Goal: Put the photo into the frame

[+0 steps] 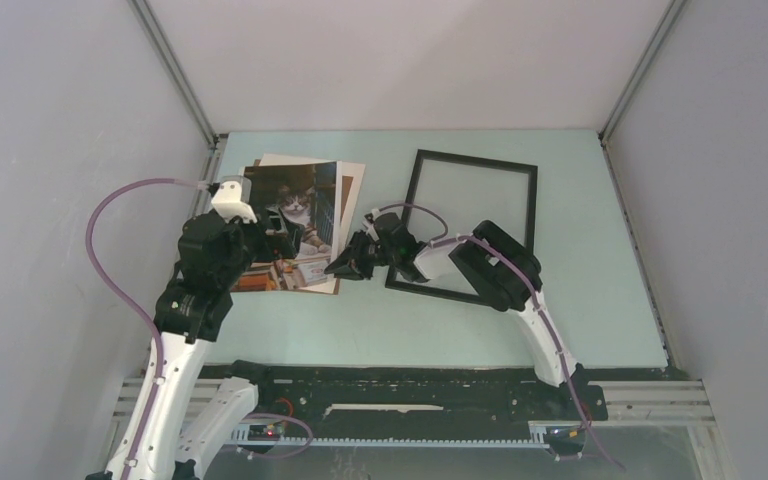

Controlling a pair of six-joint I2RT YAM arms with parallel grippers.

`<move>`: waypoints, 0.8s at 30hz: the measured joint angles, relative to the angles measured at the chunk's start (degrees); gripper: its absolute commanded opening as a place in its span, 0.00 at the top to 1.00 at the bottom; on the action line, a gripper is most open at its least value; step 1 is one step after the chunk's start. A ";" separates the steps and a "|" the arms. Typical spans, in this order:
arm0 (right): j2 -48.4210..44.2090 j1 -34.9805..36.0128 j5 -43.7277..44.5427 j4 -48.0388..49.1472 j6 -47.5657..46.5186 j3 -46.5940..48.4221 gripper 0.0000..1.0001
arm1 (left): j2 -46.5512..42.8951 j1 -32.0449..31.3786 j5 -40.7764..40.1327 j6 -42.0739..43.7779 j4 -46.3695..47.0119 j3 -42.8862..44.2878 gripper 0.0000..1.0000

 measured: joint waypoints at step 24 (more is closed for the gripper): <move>-8.02 -5.18 -0.31 -33.62 -24.17 14.91 1.00 | -2.60 0.00 0.17 0.00 0.35 -0.94 0.09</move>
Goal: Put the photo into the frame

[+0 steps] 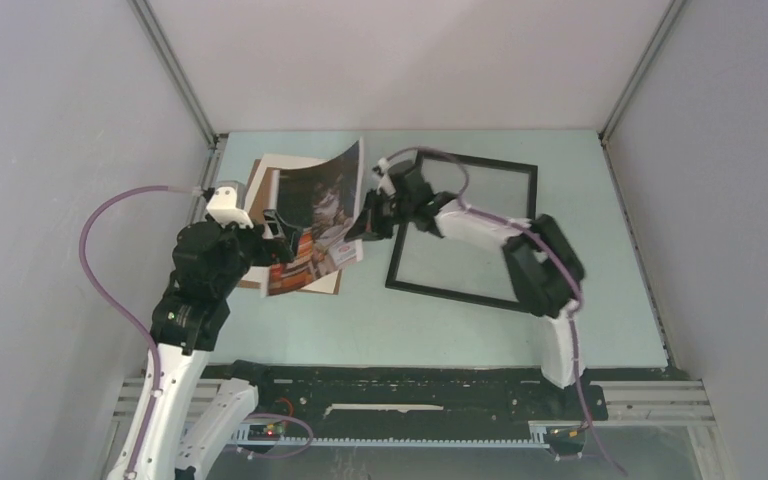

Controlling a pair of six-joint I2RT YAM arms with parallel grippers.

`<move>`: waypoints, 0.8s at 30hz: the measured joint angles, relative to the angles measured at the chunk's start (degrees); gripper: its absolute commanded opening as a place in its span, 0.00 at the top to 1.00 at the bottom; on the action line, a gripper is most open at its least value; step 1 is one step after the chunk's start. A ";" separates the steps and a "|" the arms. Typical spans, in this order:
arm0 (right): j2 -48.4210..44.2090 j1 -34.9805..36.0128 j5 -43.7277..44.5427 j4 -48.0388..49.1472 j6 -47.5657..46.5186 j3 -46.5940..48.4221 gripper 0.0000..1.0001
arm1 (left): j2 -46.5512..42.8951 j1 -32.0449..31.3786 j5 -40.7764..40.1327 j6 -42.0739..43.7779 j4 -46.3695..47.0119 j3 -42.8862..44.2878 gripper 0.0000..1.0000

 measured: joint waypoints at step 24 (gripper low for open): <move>-40.76 -27.26 30.80 -77.29 -35.23 14.51 1.00 | -2.16 -10.43 -3.76 1.05 -0.94 0.00 0.09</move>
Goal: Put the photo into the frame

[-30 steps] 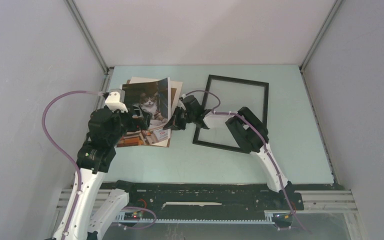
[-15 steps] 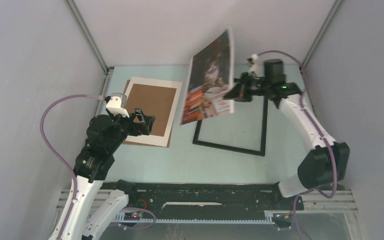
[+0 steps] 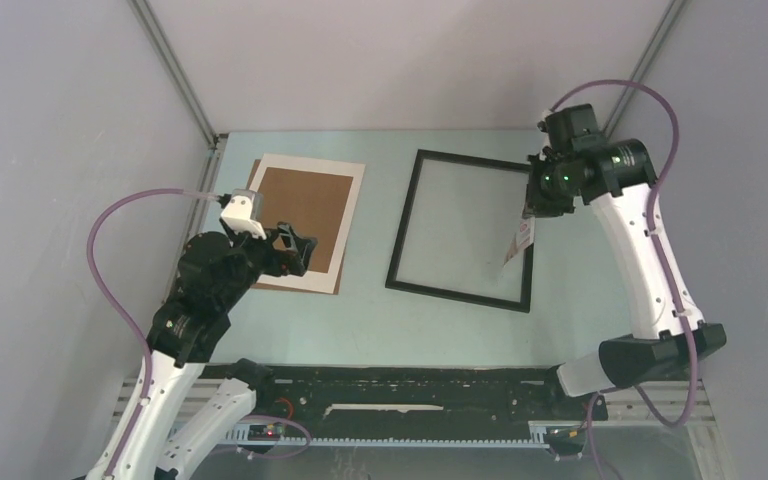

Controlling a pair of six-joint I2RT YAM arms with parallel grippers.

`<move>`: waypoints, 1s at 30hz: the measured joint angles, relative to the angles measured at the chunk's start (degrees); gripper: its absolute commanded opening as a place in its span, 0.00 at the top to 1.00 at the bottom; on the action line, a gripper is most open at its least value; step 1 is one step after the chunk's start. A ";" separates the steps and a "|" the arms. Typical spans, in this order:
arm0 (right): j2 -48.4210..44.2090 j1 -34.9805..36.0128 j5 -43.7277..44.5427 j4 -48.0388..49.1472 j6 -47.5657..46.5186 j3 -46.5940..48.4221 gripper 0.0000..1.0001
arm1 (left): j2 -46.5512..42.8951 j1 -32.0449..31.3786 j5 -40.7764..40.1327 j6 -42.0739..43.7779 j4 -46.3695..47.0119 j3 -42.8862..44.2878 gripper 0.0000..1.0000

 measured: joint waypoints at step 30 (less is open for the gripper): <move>42.36 23.80 8.72 -2.14 6.43 16.00 1.00 | 0.55 -0.15 -2.51 0.15 -0.68 0.00 0.09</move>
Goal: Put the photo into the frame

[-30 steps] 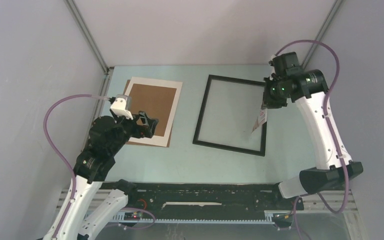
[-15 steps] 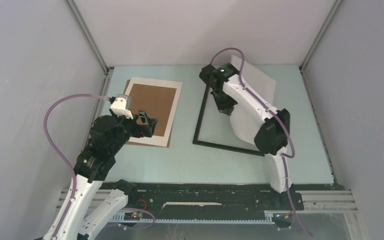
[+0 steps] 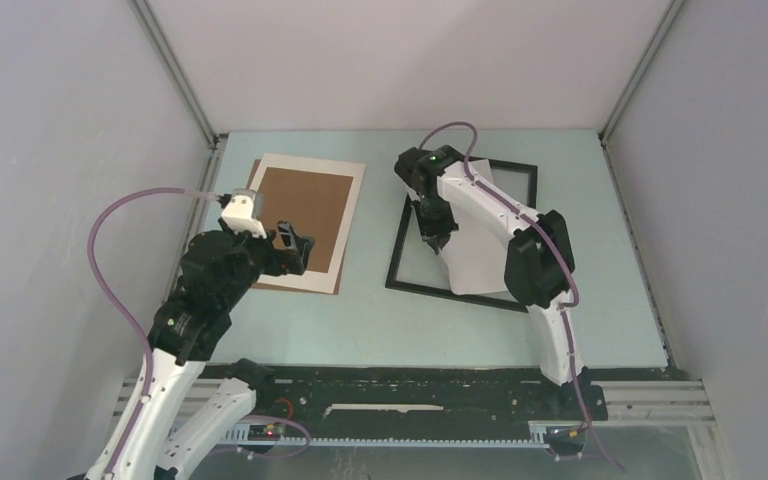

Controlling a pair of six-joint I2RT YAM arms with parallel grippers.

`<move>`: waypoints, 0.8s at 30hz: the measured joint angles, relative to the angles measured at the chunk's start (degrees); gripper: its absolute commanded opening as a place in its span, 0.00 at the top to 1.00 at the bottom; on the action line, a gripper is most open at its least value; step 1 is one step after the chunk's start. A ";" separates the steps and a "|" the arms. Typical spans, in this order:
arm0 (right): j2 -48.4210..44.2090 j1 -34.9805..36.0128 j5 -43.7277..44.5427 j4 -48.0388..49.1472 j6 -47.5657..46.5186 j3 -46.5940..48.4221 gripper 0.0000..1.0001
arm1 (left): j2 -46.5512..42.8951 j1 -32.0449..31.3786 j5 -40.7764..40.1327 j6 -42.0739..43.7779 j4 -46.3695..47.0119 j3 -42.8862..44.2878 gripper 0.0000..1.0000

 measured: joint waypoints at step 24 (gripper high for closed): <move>-17.84 -1.70 -1.09 20.48 19.61 -23.23 1.00 | -0.66 -1.62 -0.02 0.28 -0.59 0.00 0.09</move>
